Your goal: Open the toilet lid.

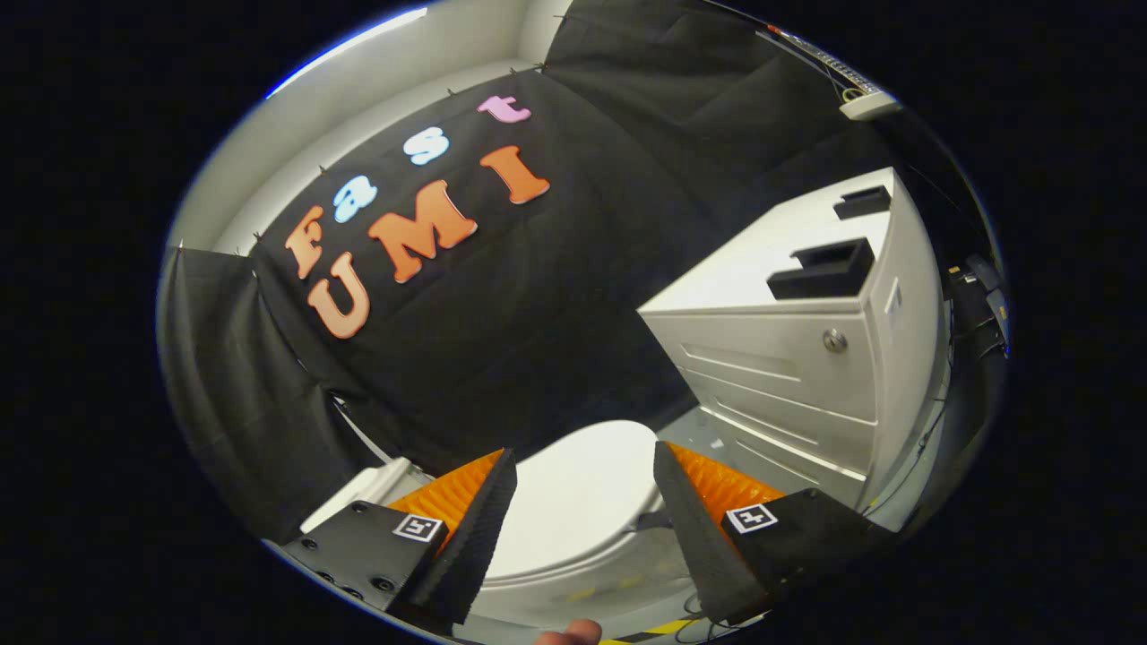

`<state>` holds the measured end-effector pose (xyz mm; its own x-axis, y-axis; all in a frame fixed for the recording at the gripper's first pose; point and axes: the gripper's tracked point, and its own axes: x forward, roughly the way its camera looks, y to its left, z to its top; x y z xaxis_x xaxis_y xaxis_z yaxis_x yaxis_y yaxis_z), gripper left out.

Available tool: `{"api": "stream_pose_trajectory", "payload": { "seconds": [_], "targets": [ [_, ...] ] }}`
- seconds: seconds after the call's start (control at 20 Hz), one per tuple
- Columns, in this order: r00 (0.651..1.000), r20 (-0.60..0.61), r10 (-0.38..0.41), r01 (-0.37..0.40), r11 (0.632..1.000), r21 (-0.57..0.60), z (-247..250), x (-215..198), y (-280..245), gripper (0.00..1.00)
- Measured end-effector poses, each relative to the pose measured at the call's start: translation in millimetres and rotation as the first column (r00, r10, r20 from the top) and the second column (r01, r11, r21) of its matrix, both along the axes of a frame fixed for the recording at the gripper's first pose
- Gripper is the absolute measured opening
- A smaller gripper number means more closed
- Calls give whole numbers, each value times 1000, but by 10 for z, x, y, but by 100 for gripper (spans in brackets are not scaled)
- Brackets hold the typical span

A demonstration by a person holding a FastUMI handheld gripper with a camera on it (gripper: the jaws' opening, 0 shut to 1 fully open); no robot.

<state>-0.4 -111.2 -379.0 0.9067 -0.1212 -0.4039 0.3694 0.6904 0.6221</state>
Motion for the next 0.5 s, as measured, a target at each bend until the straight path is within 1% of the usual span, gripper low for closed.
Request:
{"api": "stream_pose_trajectory", "payload": {
  "seconds": [0.05, 0.15, 0.2, 0.25, 0.3, 0.4, 0.5],
  "targets": [
    [999, -39, -5, 5, 1000, -2, -204, -39, -6, 99],
    [991, -127, -28, 33, 999, 32, -544, -157, -56, 99],
    [981, -192, -32, 47, 996, 74, -748, -274, -35, 99],
    [976, -213, -40, 67, 990, 122, -914, -302, -8, 99],
    [976, -207, -59, 96, 981, 170, -982, -281, 34, 99],
    [980, -188, -68, 122, 949, 290, -1147, -238, 158, 99],
    [977, -187, -100, 161, 925, 345, -1356, -171, 213, 99]
  ]
}}
